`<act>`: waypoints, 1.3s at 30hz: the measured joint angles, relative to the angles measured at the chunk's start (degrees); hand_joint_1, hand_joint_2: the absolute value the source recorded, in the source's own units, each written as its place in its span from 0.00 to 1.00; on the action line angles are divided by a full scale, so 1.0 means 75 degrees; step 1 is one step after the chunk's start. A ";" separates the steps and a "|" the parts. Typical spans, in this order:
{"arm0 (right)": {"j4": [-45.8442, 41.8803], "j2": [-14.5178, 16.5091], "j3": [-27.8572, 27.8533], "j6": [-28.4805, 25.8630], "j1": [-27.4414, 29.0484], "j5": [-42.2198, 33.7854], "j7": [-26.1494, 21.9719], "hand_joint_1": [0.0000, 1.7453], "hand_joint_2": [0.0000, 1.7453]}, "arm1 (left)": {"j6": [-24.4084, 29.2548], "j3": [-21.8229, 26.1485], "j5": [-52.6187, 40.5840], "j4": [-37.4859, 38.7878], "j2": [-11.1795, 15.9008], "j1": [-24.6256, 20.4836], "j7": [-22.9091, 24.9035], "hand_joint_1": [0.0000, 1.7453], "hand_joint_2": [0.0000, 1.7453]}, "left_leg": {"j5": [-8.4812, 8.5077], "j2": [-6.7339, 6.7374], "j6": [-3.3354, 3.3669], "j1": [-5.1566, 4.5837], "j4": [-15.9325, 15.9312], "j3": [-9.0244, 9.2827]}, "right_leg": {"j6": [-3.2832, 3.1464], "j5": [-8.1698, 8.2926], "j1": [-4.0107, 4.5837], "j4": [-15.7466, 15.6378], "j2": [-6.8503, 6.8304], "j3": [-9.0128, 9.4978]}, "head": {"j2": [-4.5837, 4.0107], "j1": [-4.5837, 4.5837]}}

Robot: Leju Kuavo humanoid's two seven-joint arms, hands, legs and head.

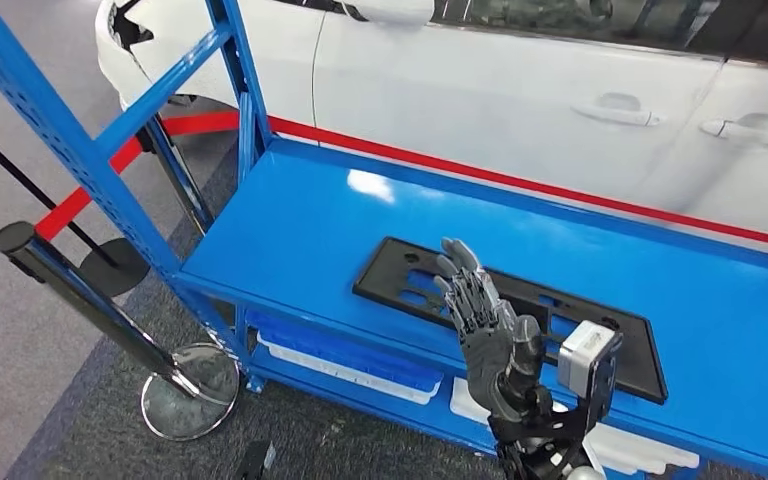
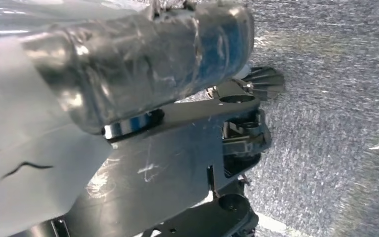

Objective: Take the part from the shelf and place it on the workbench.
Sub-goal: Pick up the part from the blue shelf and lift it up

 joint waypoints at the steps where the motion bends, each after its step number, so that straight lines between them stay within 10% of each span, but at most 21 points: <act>1: 0.0006 0.0001 0.0001 0.0001 0.0001 -0.0001 0.0000 0.00 0.00 | 0.0000 -0.0017 0.0000 0.0001 0.0002 0.0004 0.0000 0.00 0.00 | -0.0013 0.0002 0.0084 -0.0015 0.0013 0.0000 | 0.0028 -0.0016 -0.0012 -0.0009 0.0002 0.0009 | 0.0000 0.0004; 5: 0.0014 0.0001 0.0001 -0.0001 -0.0001 -0.0001 0.0001 0.00 0.00 | 0.0000 -0.0040 -0.0007 0.0001 0.0019 -0.0002 -0.0001 0.00 0.00 | -0.0061 0.0008 0.0312 -0.0039 -0.0020 0.0078 | 0.0066 -0.0575 -0.0025 0.1019 0.0007 -0.0459 | 0.0000 0.0059; 7: 0.0025 0.0001 0.0001 -0.0001 0.0006 -0.0001 0.0001 0.00 0.50 | 0.0000 -0.0041 -0.0009 0.0001 0.0022 -0.0009 0.0000 0.00 0.00 | -0.0085 0.0010 0.0363 -0.0085 -0.0018 0.0090 | 0.0023 -0.0919 0.0018 0.2091 0.0010 -0.1076 | 0.0000 0.0074; 9: 0.0041 0.0001 0.0001 -0.0001 0.0014 -0.0001 0.0001 0.00 1.00 | 0.0000 -0.0044 -0.0010 0.0001 0.0022 -0.0001 0.0001 0.00 0.00 | -0.0110 -0.0001 0.0399 -0.0138 -0.0017 0.0123 | -0.0056 -0.0746 0.0065 0.2302 0.0012 -0.1312 | 0.0000 0.0074; 13: 0.0151 0.0036 0.0034 -0.0279 -0.0153 0.0712 0.0481 0.00 1.00 | -0.0025 -0.0053 -0.0060 0.0001 0.0015 -0.0008 0.0101 0.00 0.00 | -0.0156 -0.0061 0.0385 -0.0186 -0.0020 0.0190 | -0.0284 0.0223 0.0200 0.0517 0.0059 -0.0631 | 0.0000 0.0071; 17: 0.0803 0.0272 0.0335 -0.1164 -0.0722 0.3137 0.2052 0.00 1.00 | -0.0098 -0.0110 -0.0204 0.0001 -0.0029 -0.0049 0.0397 0.00 0.00 | -0.0140 -0.0056 0.0259 -0.0175 -0.0024 0.0138 | -0.0325 0.0322 0.0221 0.0155 0.0077 -0.0505 | 0.0000 0.0065; 20: 0.1322 0.0433 0.0613 -0.1670 -0.1040 0.4767 0.2922 0.00 1.00 | -0.0092 -0.0152 -0.0247 0.0001 -0.0053 -0.0066 0.0577 0.00 0.00 | -0.0551 -0.0037 0.0141 -0.0168 0.0649 -0.0166 | -0.0380 0.0365 0.0165 0.0089 0.0022 -0.0468 | 0.0000 0.0044; 24: 0.2131 0.0505 0.1056 -0.1977 -0.1342 0.6683 0.3851 0.00 1.00 | -0.0058 -0.0192 -0.0197 0.0001 -0.0066 -0.0073 0.0714 0.00 0.00 | -0.0957 -0.0011 0.0071 -0.0158 0.1987 -0.0837 | -0.0415 0.0348 0.0189 0.0108 -0.0014 -0.0472 | -0.0001 0.0035; 29: 0.3066 0.0627 0.1505 -0.1531 -0.1600 0.8090 0.4541 0.00 1.00 | -0.0066 -0.0279 -0.0178 0.0004 -0.0090 -0.0065 0.0790 0.00 0.00 | -0.0046 0.0001 0.0296 -0.0236 -0.0016 0.0110 | -0.0402 0.0313 0.0238 0.0129 0.0013 -0.0462 | 0.0000 0.0046; 34: 0.4083 0.0822 0.1835 -0.1026 -0.1872 0.8424 0.4695 0.00 1.00 | -0.0077 -0.0304 -0.0203 0.0004 -0.0144 -0.0060 0.0852 0.00 0.00 | 0.0036 0.0002 0.0437 -0.0189 -0.0356 0.0281 | -0.0230 0.0143 0.0220 0.0366 0.0015 -0.0590 | 0.0000 0.0061; 39: 0.4890 0.0924 0.2082 -0.0887 -0.2061 0.8430 0.4668 0.00 1.00 | -0.0079 -0.0316 -0.0206 0.0007 -0.0165 -0.0058 0.0849 0.00 0.00 | 0.0029 0.0001 0.0465 -0.0138 -0.0398 0.0335 | -0.0043 -0.0504 0.0074 0.2176 0.0024 -0.1544 | 0.0000 0.0079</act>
